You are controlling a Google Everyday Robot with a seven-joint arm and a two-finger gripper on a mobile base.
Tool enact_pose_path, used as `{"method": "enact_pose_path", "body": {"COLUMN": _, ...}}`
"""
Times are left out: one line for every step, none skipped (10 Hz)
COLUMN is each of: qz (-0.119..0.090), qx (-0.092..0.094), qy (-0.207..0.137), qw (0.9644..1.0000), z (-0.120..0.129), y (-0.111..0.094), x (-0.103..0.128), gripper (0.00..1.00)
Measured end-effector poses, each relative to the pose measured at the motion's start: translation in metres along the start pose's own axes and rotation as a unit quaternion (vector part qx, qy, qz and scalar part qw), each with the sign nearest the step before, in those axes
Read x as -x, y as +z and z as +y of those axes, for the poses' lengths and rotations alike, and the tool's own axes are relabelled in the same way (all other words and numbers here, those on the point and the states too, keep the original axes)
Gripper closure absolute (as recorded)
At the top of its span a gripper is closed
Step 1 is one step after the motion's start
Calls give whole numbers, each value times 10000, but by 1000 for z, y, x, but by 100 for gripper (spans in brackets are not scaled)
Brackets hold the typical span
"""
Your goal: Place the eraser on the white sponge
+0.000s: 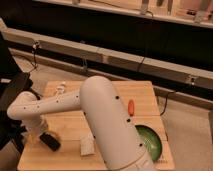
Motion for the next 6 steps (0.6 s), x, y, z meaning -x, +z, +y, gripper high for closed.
{"method": "enact_pose_path", "body": {"qz": -11, "qx": -38, "qy": 10, "qw": 10000, "z": 2, "y": 2, "x": 1, "gripper": 57}}
{"method": "enact_pose_path", "body": {"qz": -29, "qx": -64, "qy": 31, "qw": 10000, "z": 4, "y": 3, "x": 2, "gripper": 67}}
{"method": "enact_pose_path", "body": {"qz": -50, "qx": -80, "qy": 61, "qw": 9999, "z": 7, "y": 5, "x": 2, "gripper": 77}}
{"method": "enact_pose_path", "body": {"qz": -64, "qx": -93, "qy": 96, "qw": 9999, "z": 8, "y": 7, "x": 2, "gripper": 88}}
{"method": "enact_pose_path", "body": {"qz": -19, "qx": -107, "qy": 121, "qw": 9999, "z": 9, "y": 7, "x": 3, "gripper": 96}}
{"method": "enact_pose_path", "body": {"qz": 87, "qx": -126, "qy": 144, "qw": 9998, "z": 9, "y": 1, "x": 3, "gripper": 100}}
